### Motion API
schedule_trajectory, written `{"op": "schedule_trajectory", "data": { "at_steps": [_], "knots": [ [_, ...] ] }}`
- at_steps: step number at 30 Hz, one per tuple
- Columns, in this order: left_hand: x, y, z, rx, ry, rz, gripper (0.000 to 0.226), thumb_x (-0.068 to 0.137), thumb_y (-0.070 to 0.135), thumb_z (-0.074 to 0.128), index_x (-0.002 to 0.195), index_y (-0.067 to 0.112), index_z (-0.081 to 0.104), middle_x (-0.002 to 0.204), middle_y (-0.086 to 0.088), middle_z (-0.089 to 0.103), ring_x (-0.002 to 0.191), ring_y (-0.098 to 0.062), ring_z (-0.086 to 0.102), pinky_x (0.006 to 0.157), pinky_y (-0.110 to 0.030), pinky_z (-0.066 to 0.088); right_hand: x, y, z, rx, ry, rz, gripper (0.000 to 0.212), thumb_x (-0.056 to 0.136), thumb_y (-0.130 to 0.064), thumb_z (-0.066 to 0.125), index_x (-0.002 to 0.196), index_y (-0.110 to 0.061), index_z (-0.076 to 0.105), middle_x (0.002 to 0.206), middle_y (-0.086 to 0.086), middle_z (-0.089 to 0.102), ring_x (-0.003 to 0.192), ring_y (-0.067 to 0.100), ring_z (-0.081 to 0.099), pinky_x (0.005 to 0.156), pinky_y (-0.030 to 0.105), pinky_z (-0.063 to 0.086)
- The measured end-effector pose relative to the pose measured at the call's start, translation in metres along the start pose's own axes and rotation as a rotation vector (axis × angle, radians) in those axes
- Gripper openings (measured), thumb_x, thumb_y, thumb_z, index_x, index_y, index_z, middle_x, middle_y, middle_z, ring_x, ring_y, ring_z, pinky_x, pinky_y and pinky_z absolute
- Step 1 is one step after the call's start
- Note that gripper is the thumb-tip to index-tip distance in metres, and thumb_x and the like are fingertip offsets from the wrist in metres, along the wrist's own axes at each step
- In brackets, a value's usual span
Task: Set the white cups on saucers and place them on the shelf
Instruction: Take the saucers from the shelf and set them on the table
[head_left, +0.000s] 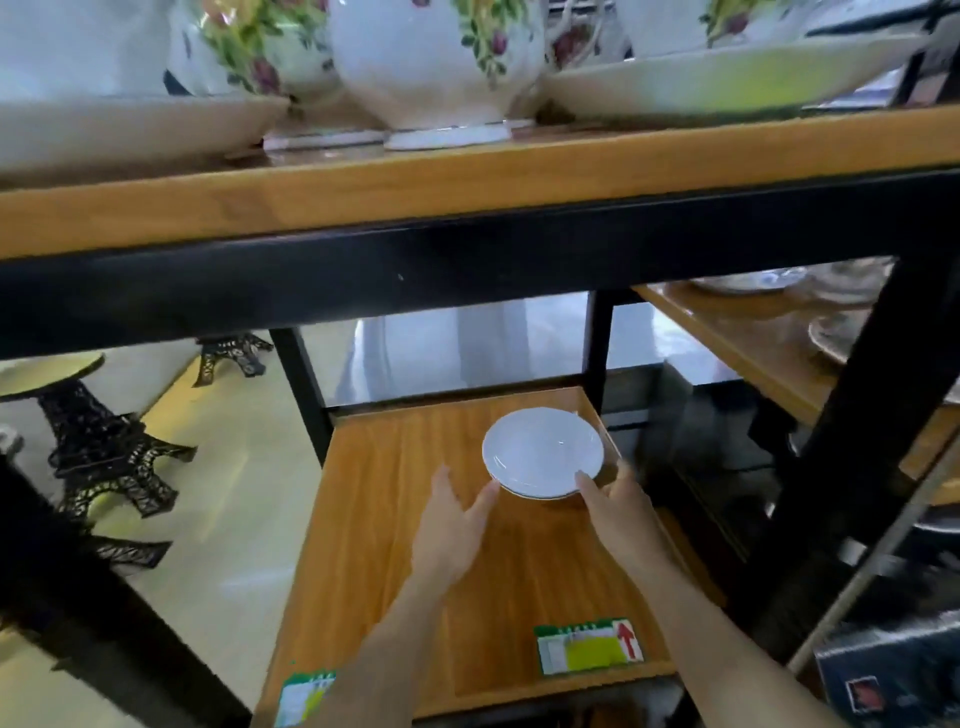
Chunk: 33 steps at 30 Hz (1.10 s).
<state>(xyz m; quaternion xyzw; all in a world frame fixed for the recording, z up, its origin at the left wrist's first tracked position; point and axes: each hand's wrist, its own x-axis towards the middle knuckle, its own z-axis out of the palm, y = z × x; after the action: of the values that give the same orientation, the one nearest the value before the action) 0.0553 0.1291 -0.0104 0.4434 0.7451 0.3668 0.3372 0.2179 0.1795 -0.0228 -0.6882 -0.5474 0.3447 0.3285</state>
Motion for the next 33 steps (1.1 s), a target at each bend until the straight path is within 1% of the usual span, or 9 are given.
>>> {"op": "schedule_trajectory", "data": {
  "at_steps": [4,6,8,11,13,20,25,30,33],
  "knots": [
    [0.026,0.011,-0.008,-0.433,-0.152,-0.192,0.074,0.091,0.045,0.052,0.149,0.015,0.018,0.153,-0.011,0.032,0.137,-0.031,0.035,0.114,-0.044,0.028,0.018,-0.012,0.001,0.049,-0.043,0.062,0.057,0.093,-0.045,0.048,0.14,-0.016,0.038,0.136,0.008,0.054,0.116,0.028,0.059,0.091,0.035,0.052],
    [0.029,0.013,-0.01,-0.595,-0.229,-0.221,0.064,0.094,0.037,0.051,0.147,0.012,0.025,0.153,-0.011,0.032,0.138,-0.03,0.034,0.114,-0.043,0.029,0.025,-0.014,0.002,0.061,-0.049,0.105,0.058,0.092,-0.046,0.048,0.141,-0.016,0.037,0.128,0.009,0.059,0.095,0.024,0.066,0.067,0.027,0.056],
    [0.029,0.016,-0.011,-0.692,-0.285,-0.25,0.06,0.095,0.034,0.051,0.146,0.013,0.027,0.153,-0.012,0.031,0.139,-0.031,0.033,0.113,-0.045,0.03,0.031,-0.014,0.004,0.029,-0.054,0.101,0.057,0.093,-0.043,0.05,0.142,-0.019,0.035,0.118,0.007,0.063,0.075,0.018,0.067,0.051,0.02,0.048],
    [0.031,0.021,-0.007,-0.759,-0.338,-0.291,0.061,0.094,0.035,0.051,0.146,0.016,0.027,0.149,-0.014,0.036,0.132,-0.034,0.041,0.109,-0.049,0.036,0.034,-0.013,0.006,0.007,-0.051,0.09,0.049,0.094,-0.027,0.051,0.14,-0.018,0.037,0.1,0.008,0.065,0.064,0.014,0.063,0.049,0.02,0.051],
    [0.033,0.022,-0.006,-0.783,-0.339,-0.302,0.065,0.092,0.036,0.053,0.147,0.018,0.023,0.145,-0.016,0.041,0.116,-0.033,0.052,0.101,-0.05,0.044,0.033,-0.012,0.006,0.053,-0.05,0.093,0.044,0.094,-0.019,0.051,0.137,-0.016,0.041,0.095,0.008,0.065,0.063,0.015,0.062,0.052,0.021,0.053],
    [0.036,0.01,-0.019,-0.522,-0.355,-0.294,0.054,0.095,0.041,0.048,0.142,0.019,0.032,0.106,-0.016,0.061,0.085,-0.031,0.068,0.068,-0.039,0.057,0.004,-0.009,-0.01,0.098,-0.127,0.117,0.048,0.09,-0.011,0.057,0.136,-0.017,0.042,0.095,0.01,0.064,0.062,0.014,0.059,0.054,0.021,0.051],
    [0.034,0.004,-0.024,-0.184,-0.388,-0.192,0.042,0.096,0.026,0.05,0.133,0.008,0.042,0.088,-0.014,0.063,0.069,-0.027,0.067,0.061,-0.037,0.059,-0.016,-0.005,-0.018,0.078,-0.197,0.12,0.046,0.088,-0.016,0.061,0.131,-0.021,0.045,0.088,0.007,0.066,0.065,0.015,0.061,0.059,0.023,0.052],
    [0.023,-0.007,-0.026,-0.025,-0.408,-0.088,0.033,0.099,0.016,0.041,0.13,0.006,0.039,0.084,-0.012,0.06,0.058,-0.02,0.061,0.056,-0.034,0.059,-0.04,-0.004,-0.017,0.119,-0.162,0.129,0.033,0.09,-0.019,0.056,0.123,-0.023,0.049,0.083,0.005,0.063,0.061,0.014,0.055,0.054,0.021,0.046],
    [0.011,-0.011,-0.026,-0.012,-0.387,-0.076,0.034,0.099,0.019,0.041,0.131,0.008,0.037,0.086,-0.01,0.058,0.059,-0.018,0.06,0.052,-0.03,0.058,-0.054,-0.002,-0.012,0.209,-0.1,0.13,0.03,0.092,-0.018,0.053,0.122,-0.023,0.05,0.093,0.003,0.061,0.066,0.011,0.052,0.052,0.02,0.04]
  ]
}}
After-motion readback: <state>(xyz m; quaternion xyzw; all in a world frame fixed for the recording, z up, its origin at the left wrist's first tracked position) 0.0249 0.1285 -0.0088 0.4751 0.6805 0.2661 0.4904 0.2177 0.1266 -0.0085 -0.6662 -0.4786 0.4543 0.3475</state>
